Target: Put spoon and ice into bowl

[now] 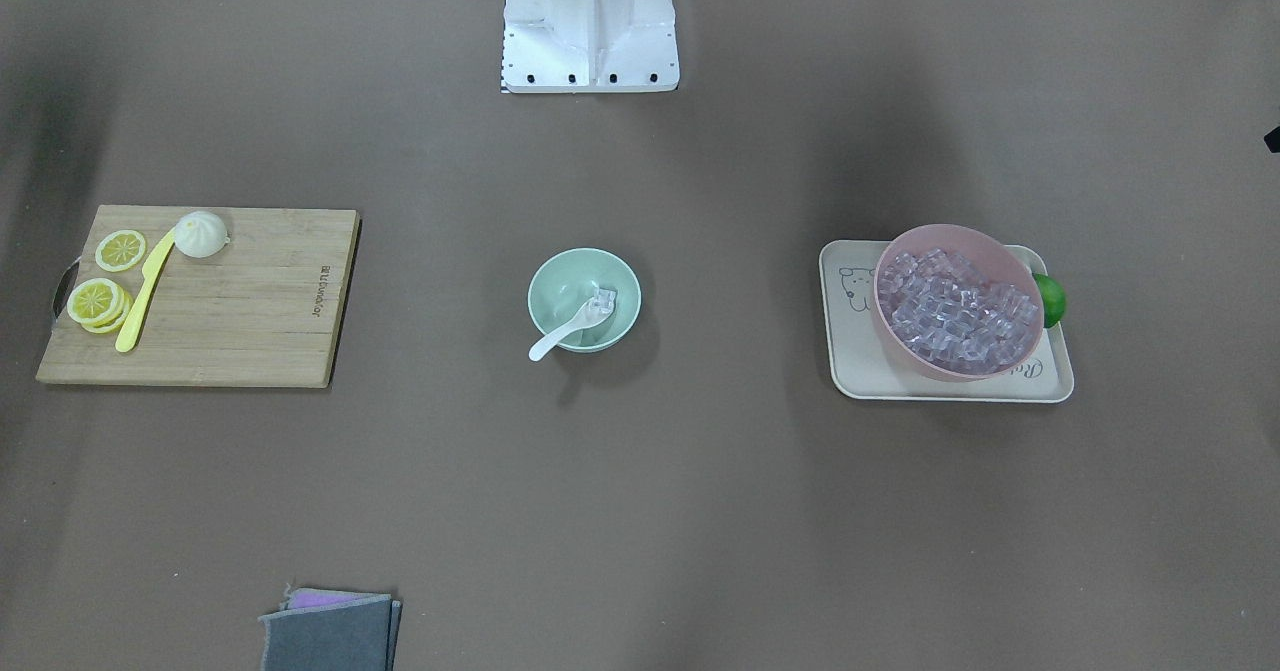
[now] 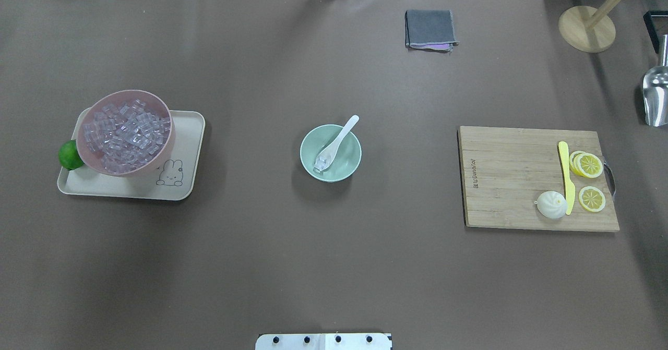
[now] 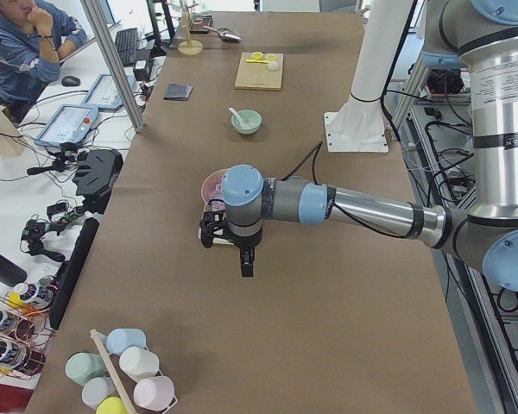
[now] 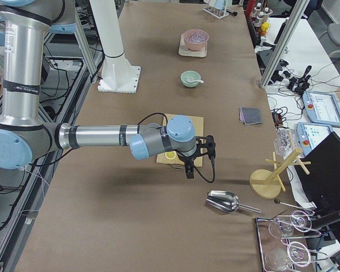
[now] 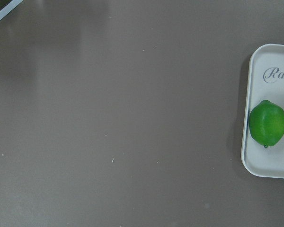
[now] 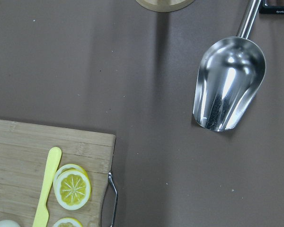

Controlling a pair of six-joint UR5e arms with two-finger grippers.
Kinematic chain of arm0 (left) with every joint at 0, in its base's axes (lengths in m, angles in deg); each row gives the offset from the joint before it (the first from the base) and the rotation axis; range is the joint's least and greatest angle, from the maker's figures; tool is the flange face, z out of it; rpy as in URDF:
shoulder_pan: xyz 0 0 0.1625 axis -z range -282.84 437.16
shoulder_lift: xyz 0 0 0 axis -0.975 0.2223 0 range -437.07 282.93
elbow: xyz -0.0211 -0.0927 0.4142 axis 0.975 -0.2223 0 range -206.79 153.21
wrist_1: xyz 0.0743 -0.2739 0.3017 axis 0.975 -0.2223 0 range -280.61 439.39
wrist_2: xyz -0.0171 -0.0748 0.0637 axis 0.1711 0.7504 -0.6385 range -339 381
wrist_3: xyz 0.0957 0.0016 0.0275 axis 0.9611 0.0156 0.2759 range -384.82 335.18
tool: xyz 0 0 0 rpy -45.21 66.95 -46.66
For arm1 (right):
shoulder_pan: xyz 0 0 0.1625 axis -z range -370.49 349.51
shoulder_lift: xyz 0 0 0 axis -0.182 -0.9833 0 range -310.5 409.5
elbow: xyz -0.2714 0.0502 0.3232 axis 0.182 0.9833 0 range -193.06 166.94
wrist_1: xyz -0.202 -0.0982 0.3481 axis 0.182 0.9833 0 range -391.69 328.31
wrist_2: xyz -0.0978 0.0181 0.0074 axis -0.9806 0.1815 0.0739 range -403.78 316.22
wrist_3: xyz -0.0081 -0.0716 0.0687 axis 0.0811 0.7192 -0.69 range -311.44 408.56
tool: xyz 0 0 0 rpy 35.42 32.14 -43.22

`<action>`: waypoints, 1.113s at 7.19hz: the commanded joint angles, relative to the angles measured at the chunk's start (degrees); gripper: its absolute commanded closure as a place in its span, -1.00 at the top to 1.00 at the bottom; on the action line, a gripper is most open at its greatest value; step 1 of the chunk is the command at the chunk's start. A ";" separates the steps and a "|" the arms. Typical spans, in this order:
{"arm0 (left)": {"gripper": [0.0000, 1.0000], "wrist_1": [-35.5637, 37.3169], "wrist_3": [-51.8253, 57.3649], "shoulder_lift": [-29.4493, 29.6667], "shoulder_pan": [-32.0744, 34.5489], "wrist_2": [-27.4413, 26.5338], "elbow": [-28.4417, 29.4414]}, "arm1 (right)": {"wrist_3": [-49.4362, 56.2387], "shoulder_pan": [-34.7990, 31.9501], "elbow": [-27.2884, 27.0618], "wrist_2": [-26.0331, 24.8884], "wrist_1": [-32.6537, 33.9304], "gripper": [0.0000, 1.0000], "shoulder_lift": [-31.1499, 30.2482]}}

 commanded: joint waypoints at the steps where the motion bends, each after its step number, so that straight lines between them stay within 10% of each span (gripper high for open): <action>1: 0.97 0.07 0.15 -0.34 0.50 -0.35 -1.22 | 0.04 0.33 -0.36 -0.41 0.00 1.00 -0.61; 8: 0.97 -0.01 0.15 -0.17 0.95 0.00 -0.95 | -0.14 0.59 -0.54 0.21 0.09 1.00 -0.69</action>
